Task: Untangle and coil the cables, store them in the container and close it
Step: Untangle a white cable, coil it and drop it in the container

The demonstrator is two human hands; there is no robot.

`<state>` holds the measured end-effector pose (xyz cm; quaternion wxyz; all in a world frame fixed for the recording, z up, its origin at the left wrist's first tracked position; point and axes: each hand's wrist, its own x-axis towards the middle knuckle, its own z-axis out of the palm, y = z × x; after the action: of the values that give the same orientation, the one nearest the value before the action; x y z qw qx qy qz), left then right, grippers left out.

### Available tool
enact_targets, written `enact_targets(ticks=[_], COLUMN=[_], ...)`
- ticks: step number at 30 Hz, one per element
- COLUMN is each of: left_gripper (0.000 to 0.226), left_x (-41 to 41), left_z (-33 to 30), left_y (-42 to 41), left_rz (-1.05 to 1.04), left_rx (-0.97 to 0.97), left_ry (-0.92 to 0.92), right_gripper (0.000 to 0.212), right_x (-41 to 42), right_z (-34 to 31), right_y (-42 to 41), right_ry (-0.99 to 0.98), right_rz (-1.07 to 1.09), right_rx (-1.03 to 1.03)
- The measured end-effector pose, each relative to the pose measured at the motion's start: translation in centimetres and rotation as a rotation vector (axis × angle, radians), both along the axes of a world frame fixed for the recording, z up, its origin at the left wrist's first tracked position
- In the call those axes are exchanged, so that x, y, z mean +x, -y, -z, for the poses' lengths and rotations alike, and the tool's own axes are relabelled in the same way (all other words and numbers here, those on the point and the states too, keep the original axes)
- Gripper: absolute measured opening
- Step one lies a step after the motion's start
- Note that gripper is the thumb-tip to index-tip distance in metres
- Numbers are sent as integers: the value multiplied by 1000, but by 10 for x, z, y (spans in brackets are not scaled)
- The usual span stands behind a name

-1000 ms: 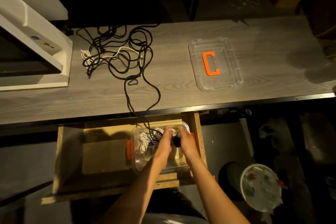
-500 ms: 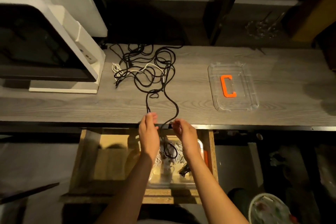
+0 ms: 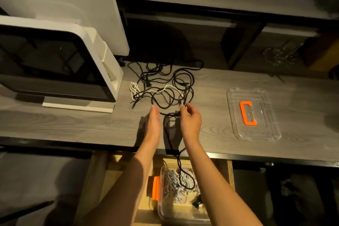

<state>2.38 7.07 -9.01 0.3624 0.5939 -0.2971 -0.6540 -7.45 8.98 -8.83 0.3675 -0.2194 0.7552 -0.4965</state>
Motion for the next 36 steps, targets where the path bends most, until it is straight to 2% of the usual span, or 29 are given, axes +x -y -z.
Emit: enact_targets(ticks=[3,5,10,14,16,19,23,25,28,30,33,36], left_gripper=[63,63,62,62,60,55,39,29,37,38,32,28], left_x=[2,4,11,17,18,13,4,2,1,-2,-2,-2], left_z=[9,16,28,33,33,28,24,27,37,41,44,45], left_y=[25,38,56,70,76,83,84,84,87,92,99,100], left_rz=[-48,-79,-99,-42,16,73,67,171,356,439,533,552], left_rx=[57,96,141,168,156,57,-186,-286,-328,-310,-309,-390], left_ry=[-26,-49,-32,-39,-12,99,178,302,440,494,516,570], right_gripper=[48,42,37,43,38,20,25,26,21,22,23,21], right_x=[2,3,2,1,-1,-1,1,1,1,0,-1,-5], right_z=[7,12,29,39,36,29,33,35,34,36,38,25], right_y=[27,42,60,64,69,71,62,54,45,41,36,30], right_ry=[4,59,130,158,244,418,439,534,599,536,245,42], right_rz=[-80,-93,27,7,-2,20,59,99,141,141,137,219], right_rx=[42,74,157,182,197,180,128,79,75,109,181,148])
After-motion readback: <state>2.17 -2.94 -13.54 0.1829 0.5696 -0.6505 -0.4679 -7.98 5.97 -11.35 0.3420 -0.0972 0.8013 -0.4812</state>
